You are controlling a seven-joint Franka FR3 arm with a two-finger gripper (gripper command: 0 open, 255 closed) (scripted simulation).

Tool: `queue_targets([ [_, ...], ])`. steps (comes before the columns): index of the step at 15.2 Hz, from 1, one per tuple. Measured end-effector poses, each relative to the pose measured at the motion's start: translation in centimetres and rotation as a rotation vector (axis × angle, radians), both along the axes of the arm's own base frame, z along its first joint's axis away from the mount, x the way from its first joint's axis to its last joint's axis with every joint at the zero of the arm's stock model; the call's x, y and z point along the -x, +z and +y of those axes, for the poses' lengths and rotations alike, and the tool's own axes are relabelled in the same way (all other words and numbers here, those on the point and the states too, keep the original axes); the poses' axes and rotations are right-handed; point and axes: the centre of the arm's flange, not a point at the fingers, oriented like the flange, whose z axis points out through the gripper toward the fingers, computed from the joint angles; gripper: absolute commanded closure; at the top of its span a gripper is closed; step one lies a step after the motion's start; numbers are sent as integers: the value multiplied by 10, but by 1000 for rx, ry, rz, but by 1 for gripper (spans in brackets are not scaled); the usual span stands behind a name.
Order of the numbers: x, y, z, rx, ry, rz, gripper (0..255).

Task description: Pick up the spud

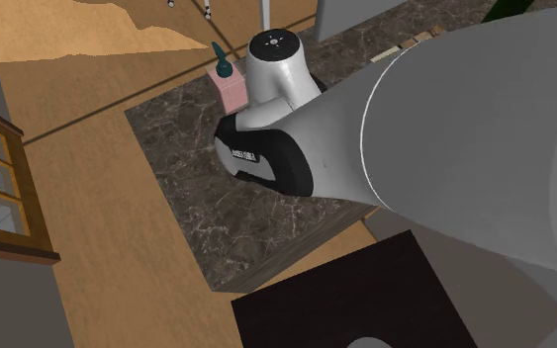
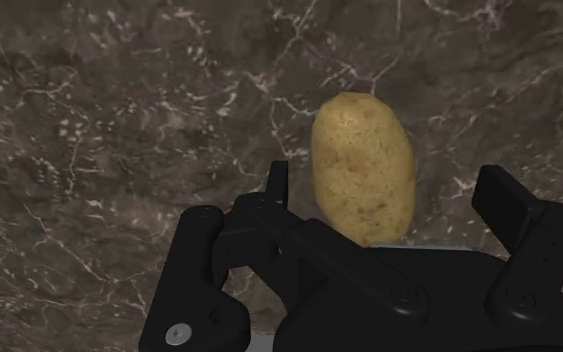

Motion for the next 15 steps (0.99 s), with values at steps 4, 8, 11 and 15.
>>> queue_targets([
  [4,-11,-29,0,2,2,0,0],
  [8,-12,-53,2,2,2,-1,0],
  [11,-13,-60,1,2,2,-1,255],
  [15,-13,-61,0,2,2,-2,255],
])
